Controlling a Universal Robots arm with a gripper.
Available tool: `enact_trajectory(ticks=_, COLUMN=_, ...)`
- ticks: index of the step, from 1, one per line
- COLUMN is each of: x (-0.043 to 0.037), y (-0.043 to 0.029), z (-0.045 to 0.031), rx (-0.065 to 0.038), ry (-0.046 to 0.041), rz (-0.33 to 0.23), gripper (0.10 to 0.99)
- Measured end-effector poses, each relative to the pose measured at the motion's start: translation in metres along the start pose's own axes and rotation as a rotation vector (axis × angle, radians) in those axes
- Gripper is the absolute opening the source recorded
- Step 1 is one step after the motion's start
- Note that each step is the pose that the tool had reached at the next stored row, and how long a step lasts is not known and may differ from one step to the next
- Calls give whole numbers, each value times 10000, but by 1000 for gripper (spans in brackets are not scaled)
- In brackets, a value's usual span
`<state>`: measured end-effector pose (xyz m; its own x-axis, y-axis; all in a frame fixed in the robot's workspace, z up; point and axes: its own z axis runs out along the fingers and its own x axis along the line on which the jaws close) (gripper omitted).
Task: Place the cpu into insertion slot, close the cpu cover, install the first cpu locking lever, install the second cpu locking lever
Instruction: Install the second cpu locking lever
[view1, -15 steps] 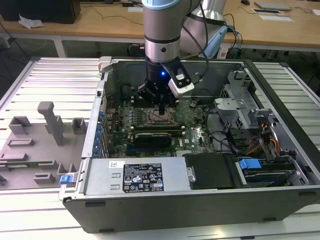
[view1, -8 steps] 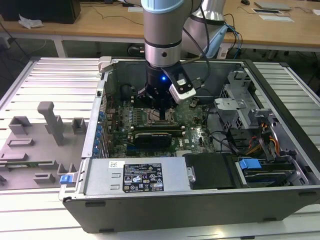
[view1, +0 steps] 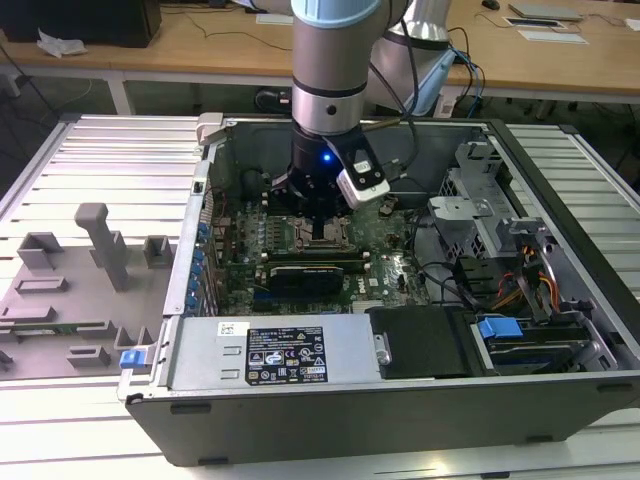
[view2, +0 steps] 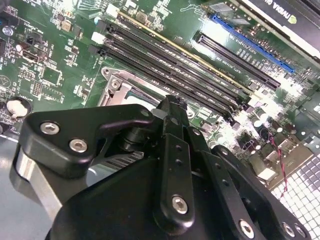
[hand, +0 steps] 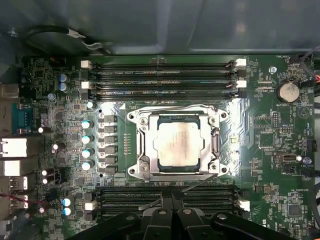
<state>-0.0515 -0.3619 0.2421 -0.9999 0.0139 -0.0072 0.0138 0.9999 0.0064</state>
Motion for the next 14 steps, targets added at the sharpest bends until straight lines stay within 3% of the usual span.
enact_trajectory(ticks=5, x=79, y=-4, z=84, rx=-16, ry=1, rz=-1, gripper=106)
enact_trajectory(ticks=8, x=103, y=-31, z=136, rx=-143, ry=-4, rz=-1, gripper=106)
enact_trajectory(ticks=10, x=118, y=-70, z=144, rx=-478, ry=-35, rz=2, gripper=106)
enact_trajectory(ticks=12, x=130, y=-143, z=159, rx=-954, ry=-60, rz=4, gripper=106)
enact_trajectory(ticks=13, x=135, y=-173, z=166, rx=-1121, ry=-68, rz=6, gripper=106)
enact_trajectory(ticks=14, x=138, y=-194, z=170, rx=-1205, ry=-70, rz=8, gripper=106)
